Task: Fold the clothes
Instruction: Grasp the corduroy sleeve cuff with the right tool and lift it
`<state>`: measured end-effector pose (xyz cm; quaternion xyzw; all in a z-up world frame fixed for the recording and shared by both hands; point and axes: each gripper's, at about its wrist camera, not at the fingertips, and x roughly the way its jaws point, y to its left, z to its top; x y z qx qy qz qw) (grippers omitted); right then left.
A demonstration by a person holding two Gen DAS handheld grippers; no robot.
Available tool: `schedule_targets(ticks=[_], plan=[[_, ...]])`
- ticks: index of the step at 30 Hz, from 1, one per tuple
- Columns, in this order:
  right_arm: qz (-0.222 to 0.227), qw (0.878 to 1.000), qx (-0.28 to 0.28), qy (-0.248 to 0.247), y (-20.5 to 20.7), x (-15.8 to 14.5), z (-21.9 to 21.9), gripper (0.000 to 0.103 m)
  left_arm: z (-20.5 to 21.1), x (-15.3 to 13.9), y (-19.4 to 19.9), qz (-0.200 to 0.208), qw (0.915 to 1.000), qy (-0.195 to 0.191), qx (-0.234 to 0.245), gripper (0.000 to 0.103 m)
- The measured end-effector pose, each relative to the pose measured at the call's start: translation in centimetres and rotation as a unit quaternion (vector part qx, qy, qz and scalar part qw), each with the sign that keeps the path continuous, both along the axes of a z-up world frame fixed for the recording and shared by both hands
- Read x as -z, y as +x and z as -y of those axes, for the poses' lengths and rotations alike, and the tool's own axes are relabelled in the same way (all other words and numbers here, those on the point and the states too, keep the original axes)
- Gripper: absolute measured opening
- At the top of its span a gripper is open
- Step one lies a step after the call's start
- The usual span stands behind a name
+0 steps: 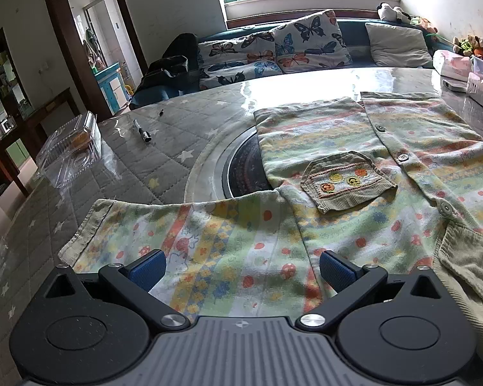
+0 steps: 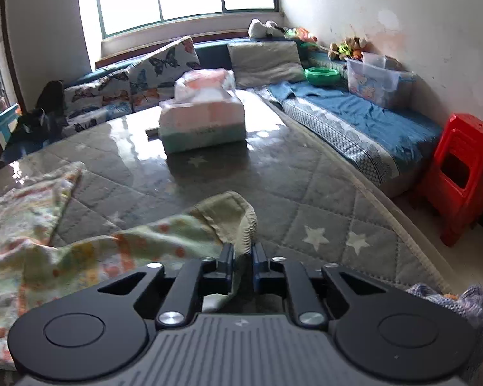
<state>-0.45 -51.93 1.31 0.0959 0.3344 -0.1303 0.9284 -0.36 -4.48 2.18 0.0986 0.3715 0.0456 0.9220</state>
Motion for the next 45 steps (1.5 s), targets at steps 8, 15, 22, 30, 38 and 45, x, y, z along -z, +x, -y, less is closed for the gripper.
schedule_targets(ticks=[8, 15, 22, 30, 38, 45], plan=[[0.057, 0.996, -0.07, 0.007, -0.5, -4.3, -4.1, 0.008, -0.2, -0.3, -0.4, 0.008, 1.0, -0.006, -0.002, 0.103], [0.103, 0.981, -0.166, 0.008, -0.1, -8.8, -10.2, 0.008, -0.8, -0.6, -0.9, 0.016, 0.9997, -0.017, -0.005, 0.103], [0.116, 0.958, -0.261, 0.0, 1.4, -11.7, -17.1, 0.007, -1.9, -0.6, -1.5, 0.025, 0.999, -0.035, -0.014, 0.103], [0.108, 0.932, -0.346, -0.007, 2.8, -12.7, -25.2, 0.007, -3.4, -0.6, -1.9, 0.033, 0.9976, -0.055, -0.024, 0.103], [0.073, 0.913, -0.4, -0.015, 2.8, -11.2, -30.3, 0.01, -4.4, -0.3, -1.8, 0.03, 0.9969, -0.064, -0.034, 0.103], [0.072, 0.909, -0.41, -0.016, 2.3, -11.2, -29.9, 0.021, -4.1, -0.2, -1.5, 0.027, 0.9972, -0.062, -0.032, 0.103]])
